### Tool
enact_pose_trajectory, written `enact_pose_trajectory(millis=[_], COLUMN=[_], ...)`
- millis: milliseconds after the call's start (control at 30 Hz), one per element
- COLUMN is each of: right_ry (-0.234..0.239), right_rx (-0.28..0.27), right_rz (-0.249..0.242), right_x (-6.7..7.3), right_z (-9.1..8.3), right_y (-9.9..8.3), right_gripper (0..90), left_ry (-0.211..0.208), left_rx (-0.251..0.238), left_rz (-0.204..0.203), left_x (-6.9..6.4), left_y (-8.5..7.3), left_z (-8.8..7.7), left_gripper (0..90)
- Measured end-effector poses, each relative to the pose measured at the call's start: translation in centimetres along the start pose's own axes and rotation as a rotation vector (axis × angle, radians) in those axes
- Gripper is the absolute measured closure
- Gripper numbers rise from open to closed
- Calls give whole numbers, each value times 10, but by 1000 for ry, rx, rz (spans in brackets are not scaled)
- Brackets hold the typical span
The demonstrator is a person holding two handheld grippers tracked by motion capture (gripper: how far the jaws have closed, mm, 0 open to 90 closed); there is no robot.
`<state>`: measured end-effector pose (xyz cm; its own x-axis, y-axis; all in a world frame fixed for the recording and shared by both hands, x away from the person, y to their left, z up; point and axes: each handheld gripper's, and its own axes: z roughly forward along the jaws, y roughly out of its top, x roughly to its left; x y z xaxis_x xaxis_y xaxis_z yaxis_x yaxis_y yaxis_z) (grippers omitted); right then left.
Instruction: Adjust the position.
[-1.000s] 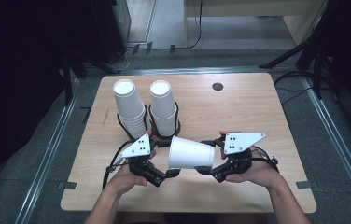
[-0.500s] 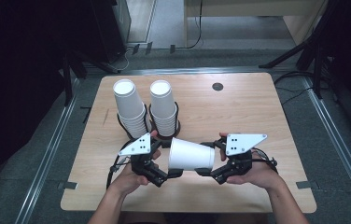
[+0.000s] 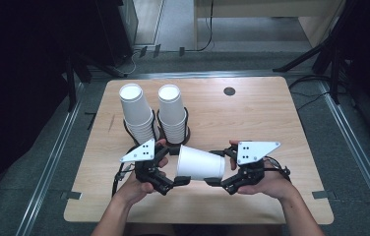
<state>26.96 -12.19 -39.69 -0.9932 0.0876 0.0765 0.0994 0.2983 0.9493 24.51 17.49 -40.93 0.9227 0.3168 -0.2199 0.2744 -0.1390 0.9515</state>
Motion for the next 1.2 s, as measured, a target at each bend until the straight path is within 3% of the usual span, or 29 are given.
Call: enact_pose_trajectory(millis=[267,1200], right_ry=[4,48], right_rx=[14,57], right_rz=[-5,-11], right_x=[1,0], right_z=[0,0], right_y=[0,0], right_gripper=[242,239], left_ry=[0,-39], left_rx=[0,2], left_rz=[-12,23], left_x=[-1,-3], left_y=[2,3], left_z=[3,3], left_gripper=[28,67])
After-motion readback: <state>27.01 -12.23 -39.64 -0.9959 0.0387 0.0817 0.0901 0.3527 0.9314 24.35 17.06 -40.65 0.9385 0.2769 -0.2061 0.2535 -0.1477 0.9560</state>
